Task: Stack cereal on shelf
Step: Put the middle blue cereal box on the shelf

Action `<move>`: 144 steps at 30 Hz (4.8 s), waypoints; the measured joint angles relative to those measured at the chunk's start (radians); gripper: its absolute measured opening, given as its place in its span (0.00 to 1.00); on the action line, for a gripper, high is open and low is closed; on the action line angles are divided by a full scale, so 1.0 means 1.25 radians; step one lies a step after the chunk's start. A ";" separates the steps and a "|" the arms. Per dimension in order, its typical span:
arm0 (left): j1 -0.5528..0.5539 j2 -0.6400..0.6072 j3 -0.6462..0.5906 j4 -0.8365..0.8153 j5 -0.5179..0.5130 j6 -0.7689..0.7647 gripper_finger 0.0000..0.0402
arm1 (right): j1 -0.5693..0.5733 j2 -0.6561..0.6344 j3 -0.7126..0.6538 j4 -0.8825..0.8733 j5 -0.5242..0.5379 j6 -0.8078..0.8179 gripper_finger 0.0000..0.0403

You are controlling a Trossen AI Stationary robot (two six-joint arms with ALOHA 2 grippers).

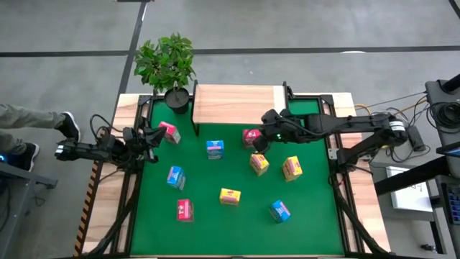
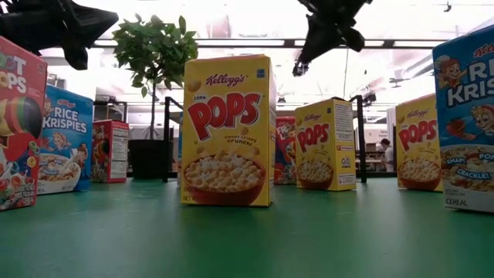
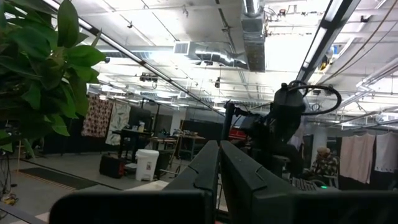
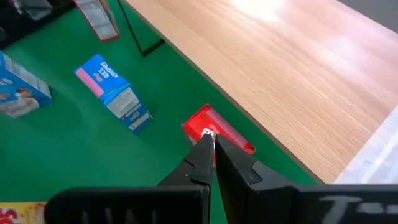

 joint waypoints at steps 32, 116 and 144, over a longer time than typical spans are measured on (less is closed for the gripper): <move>0.000 0.000 0.000 -0.018 0.000 -0.041 0.00 | 0.000 0.290 0.288 -0.013 -0.126 -0.228 0.02; 0.000 0.000 0.000 -0.031 0.000 -0.039 0.00 | -0.032 0.537 0.396 0.139 -0.315 -0.569 0.32; 0.000 -0.002 0.000 -0.027 0.000 -0.040 0.00 | -0.111 0.225 0.397 0.082 -0.209 -0.502 0.32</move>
